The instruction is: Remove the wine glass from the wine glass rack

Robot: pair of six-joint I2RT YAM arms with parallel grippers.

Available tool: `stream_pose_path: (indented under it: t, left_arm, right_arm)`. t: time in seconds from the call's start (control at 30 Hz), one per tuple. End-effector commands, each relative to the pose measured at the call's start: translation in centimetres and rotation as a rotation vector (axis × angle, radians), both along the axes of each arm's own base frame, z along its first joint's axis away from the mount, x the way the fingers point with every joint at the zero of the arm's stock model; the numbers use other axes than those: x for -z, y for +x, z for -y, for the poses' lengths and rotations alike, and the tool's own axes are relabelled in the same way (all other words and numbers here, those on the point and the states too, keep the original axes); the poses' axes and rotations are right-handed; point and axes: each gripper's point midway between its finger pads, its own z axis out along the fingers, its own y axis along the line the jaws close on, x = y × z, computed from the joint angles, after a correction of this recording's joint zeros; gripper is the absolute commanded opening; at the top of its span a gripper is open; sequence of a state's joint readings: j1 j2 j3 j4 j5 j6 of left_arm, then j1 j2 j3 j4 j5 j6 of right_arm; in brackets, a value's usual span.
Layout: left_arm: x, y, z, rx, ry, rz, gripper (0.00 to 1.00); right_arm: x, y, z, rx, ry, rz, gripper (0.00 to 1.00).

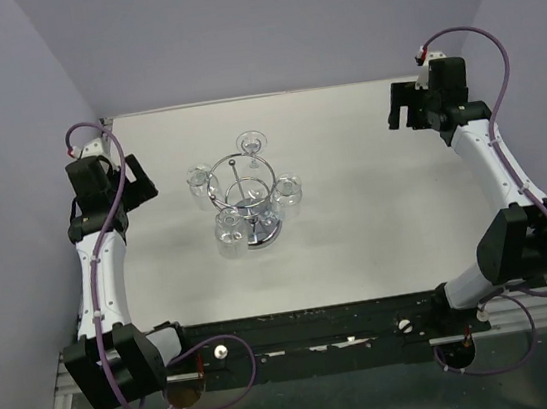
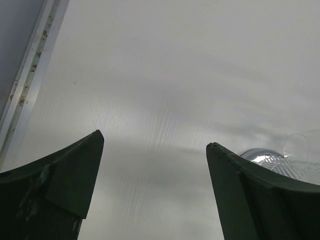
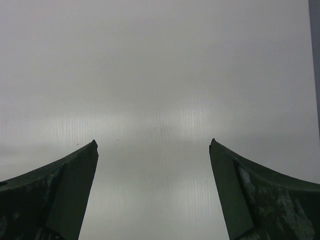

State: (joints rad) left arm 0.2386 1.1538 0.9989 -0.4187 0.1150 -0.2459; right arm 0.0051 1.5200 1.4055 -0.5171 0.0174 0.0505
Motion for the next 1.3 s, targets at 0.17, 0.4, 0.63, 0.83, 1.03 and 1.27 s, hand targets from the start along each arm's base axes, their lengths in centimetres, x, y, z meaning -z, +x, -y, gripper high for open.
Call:
stream_pose_path:
  t: [0.17,0.4,0.63,0.83,1.03,1.27]
  left_arm:
    - [-3.4,-0.4,6.0,0.356,-0.042,0.104,0.99]
    - [-10.3,-1.4,8.8,0.602,0.071,0.319,0.99]
    - [-12.3,-3.5,12.6,0.891,0.124,0.256,0.95]
    - [-11.0,-7.5,15.0,1.149,0.305,0.161,0.95]
    - [-10.5,-8.2,16.2,1.146,0.312,0.177,0.92]
    - [-13.3,-7.4,19.7,1.148,0.228,0.34,0.8]
  right_arm:
    - [-4.3,-0.1,-2.5,-0.253,-0.033,0.113,1.0]
    - [-10.2,-3.4,-10.6,-0.702,0.112,0.243,1.0]
    - [-13.4,-6.9,-18.9,-1.038,0.114,0.318,0.95]
    - [-14.3,-9.8,-23.8,-1.255,0.177,0.307,0.88]
    - [-14.2,-11.4,-27.4,-1.353,0.199,0.34,0.81]
    - [-13.4,-10.2,-30.6,-1.356,0.259,0.302,0.75]
